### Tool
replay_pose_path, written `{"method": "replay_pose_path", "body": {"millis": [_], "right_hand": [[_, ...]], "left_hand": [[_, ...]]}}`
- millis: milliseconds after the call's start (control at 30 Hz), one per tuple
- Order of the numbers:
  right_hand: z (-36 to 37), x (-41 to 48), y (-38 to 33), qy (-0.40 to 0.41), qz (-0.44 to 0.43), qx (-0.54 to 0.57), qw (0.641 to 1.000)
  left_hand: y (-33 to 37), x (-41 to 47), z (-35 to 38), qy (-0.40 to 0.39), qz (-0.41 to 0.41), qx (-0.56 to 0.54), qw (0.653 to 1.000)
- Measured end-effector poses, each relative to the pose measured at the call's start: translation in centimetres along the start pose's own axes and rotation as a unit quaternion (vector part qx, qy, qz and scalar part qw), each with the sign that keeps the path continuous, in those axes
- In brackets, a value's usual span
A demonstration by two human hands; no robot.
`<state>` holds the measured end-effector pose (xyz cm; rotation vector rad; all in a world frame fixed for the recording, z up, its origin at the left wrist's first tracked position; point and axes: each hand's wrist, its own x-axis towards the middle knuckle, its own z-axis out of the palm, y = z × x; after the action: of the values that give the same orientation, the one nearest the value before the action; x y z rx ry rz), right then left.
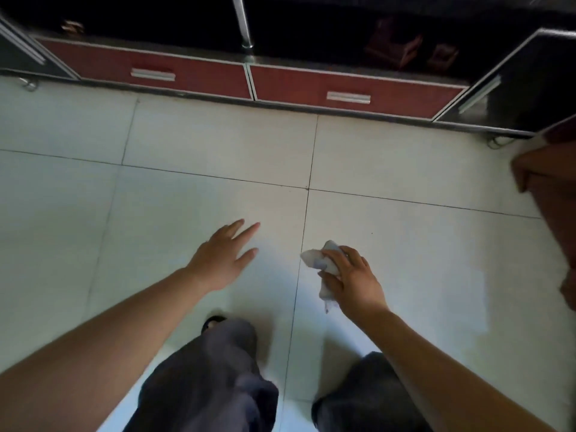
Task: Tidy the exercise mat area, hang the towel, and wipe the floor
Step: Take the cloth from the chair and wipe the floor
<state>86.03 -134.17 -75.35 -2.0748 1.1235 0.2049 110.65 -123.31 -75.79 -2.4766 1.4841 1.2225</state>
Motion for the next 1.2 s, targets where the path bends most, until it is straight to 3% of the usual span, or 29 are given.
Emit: {"method": "replay_pose_path", "body": {"millis": [200, 367, 533, 767, 900, 1200], "right_hand": [[-15.1, -13.0, -12.8, -0.007, 0.06, 0.12, 0.991], [-24.8, -21.1, -22.8, 0.022, 0.049, 0.132, 0.99], [-29.8, -23.2, -28.5, 0.033, -0.017, 0.122, 0.992], [-35.3, -25.0, -33.4, 0.001, -0.118, 0.237, 0.964], [-37.0, -27.2, -36.3, -0.061, -0.167, 0.307, 0.935], [-36.5, -30.6, -41.8, -0.167, -0.223, 0.304, 0.911]], "left_hand": [[11.1, -17.3, -14.5, 0.013, 0.012, -0.128, 0.992], [16.5, -28.5, -25.1, 0.069, 0.036, -0.171, 0.982], [18.6, -34.6, -31.6, 0.127, 0.045, -0.145, 0.98], [20.9, -40.4, -33.9, 0.172, 0.016, -0.121, 0.977], [21.8, -44.3, -33.5, 0.22, -0.031, -0.153, 0.963], [20.5, -50.4, -32.2, 0.296, -0.108, -0.215, 0.924]]}}
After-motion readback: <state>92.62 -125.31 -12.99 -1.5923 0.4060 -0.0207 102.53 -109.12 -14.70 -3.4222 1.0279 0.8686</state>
